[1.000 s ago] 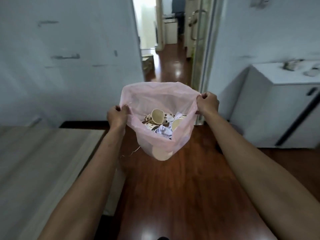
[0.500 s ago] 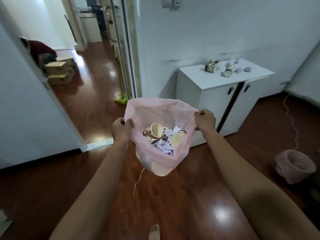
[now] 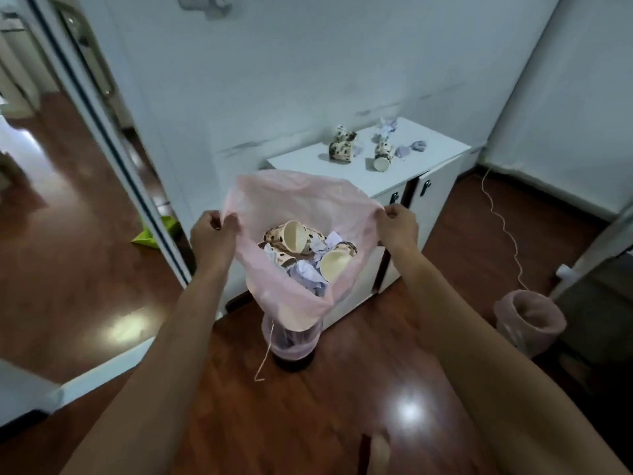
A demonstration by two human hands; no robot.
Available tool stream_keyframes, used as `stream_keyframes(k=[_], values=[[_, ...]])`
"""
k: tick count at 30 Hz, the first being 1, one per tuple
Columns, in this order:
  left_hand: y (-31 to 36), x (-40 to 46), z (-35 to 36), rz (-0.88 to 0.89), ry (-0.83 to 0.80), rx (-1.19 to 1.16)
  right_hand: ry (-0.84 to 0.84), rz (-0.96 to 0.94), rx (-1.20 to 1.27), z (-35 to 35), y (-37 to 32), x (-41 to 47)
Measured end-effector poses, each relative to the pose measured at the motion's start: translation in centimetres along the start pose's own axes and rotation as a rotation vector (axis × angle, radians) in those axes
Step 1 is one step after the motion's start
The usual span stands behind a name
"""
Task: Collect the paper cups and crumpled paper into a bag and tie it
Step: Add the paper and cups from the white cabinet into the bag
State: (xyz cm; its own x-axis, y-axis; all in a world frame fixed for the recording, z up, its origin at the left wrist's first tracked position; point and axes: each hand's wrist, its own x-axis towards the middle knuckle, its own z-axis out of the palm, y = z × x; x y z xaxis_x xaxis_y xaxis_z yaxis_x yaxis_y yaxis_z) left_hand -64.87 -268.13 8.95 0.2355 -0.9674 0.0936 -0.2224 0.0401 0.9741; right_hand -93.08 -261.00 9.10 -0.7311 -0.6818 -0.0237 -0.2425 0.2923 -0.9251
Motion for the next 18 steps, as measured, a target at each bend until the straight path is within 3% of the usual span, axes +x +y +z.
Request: stream_keyframes(k=[12, 18], values=[[10.4, 14.6, 17.3, 0.013, 0.146, -0.113, -0.111, -0.196, 0.109, 1.7, -8.9, 25.7], [9.0, 19.2, 25.2, -0.020, 0.191, -0.065, -0.227, -0.159, 0.021, 3.5, -6.8, 35.2]])
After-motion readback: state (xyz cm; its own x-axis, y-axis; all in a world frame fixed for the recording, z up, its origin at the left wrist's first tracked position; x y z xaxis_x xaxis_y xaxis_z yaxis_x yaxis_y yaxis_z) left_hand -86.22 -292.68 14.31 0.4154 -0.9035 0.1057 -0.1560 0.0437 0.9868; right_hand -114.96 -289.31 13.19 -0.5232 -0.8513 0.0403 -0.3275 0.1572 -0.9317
